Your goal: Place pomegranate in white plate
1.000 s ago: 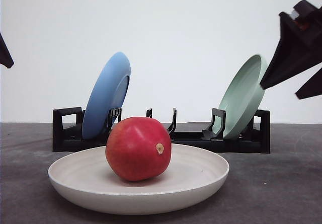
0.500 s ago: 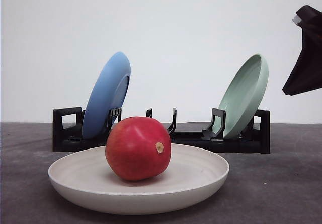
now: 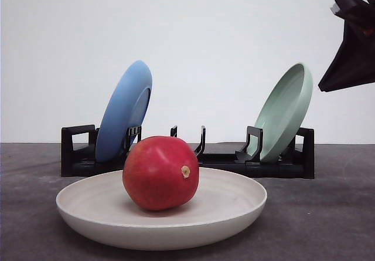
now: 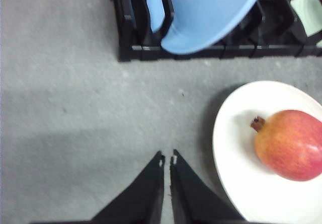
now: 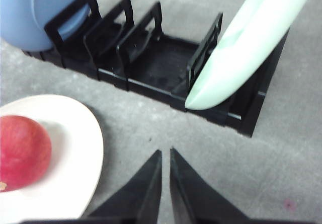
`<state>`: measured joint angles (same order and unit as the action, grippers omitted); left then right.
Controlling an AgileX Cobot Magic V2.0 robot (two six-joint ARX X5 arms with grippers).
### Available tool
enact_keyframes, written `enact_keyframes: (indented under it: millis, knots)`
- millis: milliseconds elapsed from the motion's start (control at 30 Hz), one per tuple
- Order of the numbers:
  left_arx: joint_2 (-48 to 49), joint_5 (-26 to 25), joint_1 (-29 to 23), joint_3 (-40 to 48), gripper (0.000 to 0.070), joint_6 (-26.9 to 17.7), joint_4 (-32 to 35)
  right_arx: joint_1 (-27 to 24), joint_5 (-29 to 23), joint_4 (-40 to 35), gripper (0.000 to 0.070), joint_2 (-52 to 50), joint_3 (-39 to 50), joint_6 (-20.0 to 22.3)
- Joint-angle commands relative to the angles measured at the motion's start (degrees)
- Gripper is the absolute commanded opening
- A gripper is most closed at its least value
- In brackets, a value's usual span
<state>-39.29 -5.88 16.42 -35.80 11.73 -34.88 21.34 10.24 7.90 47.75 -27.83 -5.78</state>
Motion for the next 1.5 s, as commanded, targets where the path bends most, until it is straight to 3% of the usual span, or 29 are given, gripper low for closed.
enact_keyframes:
  millis: [0, 267, 500, 767, 1467]
  knots:
    - [1.4, 0.1, -0.8, 0.7, 0.0, -4.7, 0.6, 0.2, -0.2, -1.2, 0.0023, 0.4, 0.0, 0.4]
    - [13.8, 0.1, -8.9, 12.1, 0.0, -12.9, 10.8, 0.2, -0.2, -2.9, 0.0023, 0.4, 0.0, 0.4]
    - [26.2, 0.1, -14.4, 23.6, 0.0, -13.0, 21.0, 0.2, -0.2, -2.9, 0.0023, 0.4, 0.0, 0.4]
    - [39.1, 0.1, -17.6, 32.7, 0.0, -12.6, 21.7, 0.2, -0.2, -2.9, 0.0023, 0.4, 0.0, 0.4]
    - [39.1, 2.0, -17.9, 35.1, 0.0, -12.1, 24.3, 0.2, -0.2, -3.7, 0.0023, 0.4, 0.0, 0.4]
